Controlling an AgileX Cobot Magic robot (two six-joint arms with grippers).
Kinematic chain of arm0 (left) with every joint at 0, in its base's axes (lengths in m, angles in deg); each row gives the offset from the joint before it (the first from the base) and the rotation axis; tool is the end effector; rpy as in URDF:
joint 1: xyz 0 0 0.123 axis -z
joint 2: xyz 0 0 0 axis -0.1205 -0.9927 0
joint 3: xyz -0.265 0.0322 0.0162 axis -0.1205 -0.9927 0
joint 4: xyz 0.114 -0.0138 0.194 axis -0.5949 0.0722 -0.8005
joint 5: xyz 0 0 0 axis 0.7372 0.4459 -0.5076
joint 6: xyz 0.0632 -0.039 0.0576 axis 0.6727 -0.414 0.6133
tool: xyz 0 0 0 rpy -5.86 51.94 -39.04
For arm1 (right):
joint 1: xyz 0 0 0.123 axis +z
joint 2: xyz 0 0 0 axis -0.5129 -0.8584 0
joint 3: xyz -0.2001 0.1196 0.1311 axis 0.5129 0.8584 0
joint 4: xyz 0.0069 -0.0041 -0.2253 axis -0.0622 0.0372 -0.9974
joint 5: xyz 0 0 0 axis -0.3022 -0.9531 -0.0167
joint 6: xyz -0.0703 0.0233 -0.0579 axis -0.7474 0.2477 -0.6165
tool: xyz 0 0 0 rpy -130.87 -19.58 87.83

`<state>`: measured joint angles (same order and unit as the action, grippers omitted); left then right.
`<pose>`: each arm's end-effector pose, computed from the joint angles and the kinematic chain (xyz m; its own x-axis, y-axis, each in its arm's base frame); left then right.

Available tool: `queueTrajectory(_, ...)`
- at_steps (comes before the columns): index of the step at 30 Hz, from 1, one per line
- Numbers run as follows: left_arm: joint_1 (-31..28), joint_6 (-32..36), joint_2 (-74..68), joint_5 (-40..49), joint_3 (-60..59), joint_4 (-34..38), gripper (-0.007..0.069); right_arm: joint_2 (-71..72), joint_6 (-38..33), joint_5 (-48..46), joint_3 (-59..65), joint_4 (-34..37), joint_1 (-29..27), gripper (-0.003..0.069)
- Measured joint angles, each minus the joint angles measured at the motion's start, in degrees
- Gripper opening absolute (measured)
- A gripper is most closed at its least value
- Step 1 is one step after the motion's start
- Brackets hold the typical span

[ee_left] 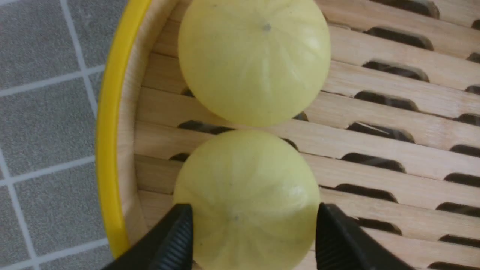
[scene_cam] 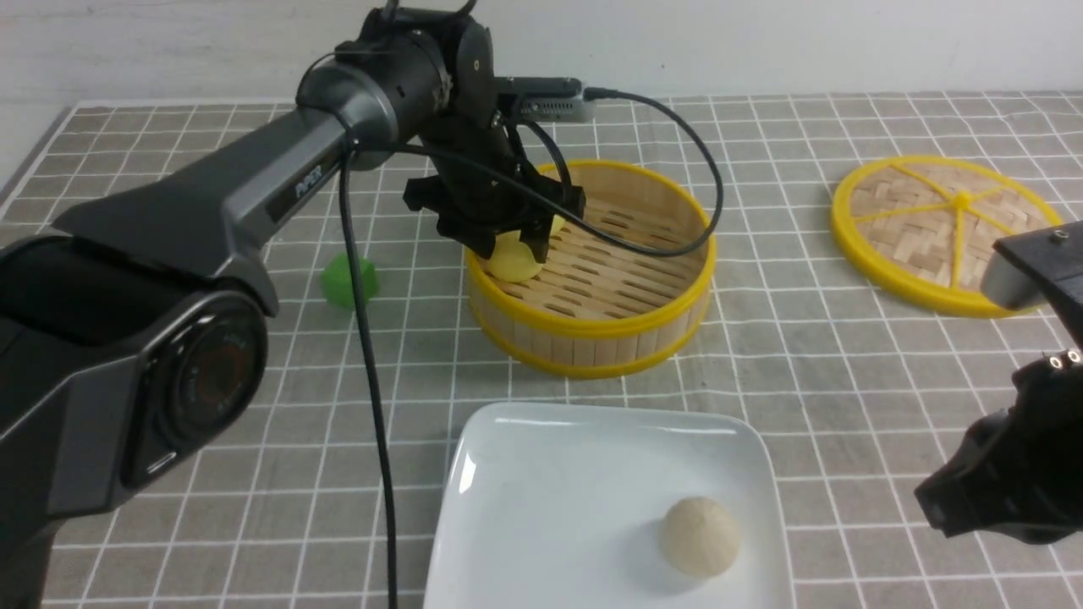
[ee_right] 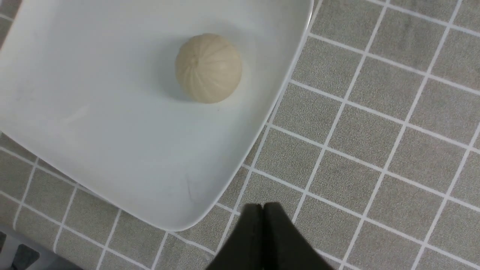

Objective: Put the steamed buns into the plate on the grey tablecloth.
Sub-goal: 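Reach into the bamboo steamer and grasp a bun with the left gripper, then carry the bun from the bamboo steamer to the plate with the left gripper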

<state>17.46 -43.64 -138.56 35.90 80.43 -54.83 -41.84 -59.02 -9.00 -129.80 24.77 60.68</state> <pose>0.4333 -0.2011 0.2082 -0.8782 0.2112 -0.4291 0.2854 0.9514 -0.1158 0.1500 0.1041 0.2939 -0.8776 -0.2411 -0.4144 -0.3645 0.8970 0.2501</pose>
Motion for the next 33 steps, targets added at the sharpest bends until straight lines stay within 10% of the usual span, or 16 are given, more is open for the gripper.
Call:
queueTrajectory(9, 0.00, -0.06, 0.94, 2.44, 0.66, 1.16, 0.0036, 0.00, 0.05, 0.00, 0.00, 0.01, 0.00, 0.0013)
queueTrajectory(20, -0.06, -0.12, 19.07, 12.23, 6.59, 3.21, 0.0024, 0.00, 0.07, 0.15, -0.06, -1.37, 0.00, 0.0026)
queueTrajectory(33, -0.01, -0.14, 45.97, 11.40, -48.96, 13.17, 0.0025, 6.38, 0.07, -0.86, -0.46, -5.28, 0.00, 0.0034)
